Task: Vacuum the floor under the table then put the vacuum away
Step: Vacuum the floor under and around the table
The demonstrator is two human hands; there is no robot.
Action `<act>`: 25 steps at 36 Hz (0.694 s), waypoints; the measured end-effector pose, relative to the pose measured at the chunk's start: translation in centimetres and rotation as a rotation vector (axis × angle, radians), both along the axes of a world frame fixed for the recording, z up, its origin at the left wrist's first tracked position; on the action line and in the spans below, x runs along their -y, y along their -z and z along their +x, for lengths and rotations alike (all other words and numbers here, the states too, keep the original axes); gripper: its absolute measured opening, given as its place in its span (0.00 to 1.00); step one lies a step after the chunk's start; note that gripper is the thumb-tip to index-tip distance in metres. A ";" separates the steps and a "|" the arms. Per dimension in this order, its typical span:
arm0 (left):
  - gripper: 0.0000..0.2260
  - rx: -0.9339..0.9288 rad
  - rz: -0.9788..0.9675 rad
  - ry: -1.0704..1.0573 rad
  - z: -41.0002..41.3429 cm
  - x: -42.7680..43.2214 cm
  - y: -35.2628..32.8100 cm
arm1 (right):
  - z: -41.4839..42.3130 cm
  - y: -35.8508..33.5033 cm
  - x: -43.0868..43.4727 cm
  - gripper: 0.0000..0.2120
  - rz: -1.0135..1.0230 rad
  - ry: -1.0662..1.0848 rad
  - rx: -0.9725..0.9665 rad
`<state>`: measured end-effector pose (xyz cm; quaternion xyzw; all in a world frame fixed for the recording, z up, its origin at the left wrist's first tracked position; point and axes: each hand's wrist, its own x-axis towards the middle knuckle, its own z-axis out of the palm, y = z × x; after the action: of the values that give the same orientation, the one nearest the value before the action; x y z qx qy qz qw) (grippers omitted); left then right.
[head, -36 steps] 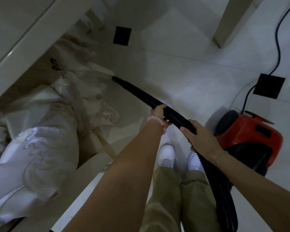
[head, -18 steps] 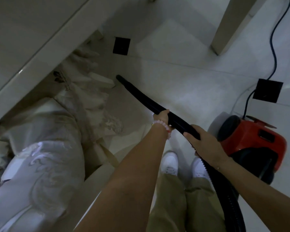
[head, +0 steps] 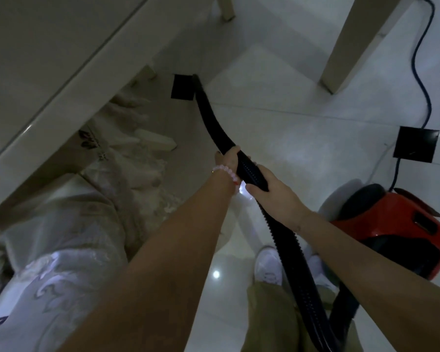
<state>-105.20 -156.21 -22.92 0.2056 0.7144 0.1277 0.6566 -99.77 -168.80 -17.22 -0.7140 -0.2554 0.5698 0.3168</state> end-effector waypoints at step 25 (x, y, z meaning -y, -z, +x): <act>0.11 0.064 0.059 0.616 7.0 5.9 -0.7 | 2.5 -2.7 6.5 0.06 -0.021 0.460 -0.222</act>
<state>-98.19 -162.10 -22.17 0.4273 0.5935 -0.0499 0.6802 -97.27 -175.32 -14.47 -0.6895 -0.0440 0.5604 0.4567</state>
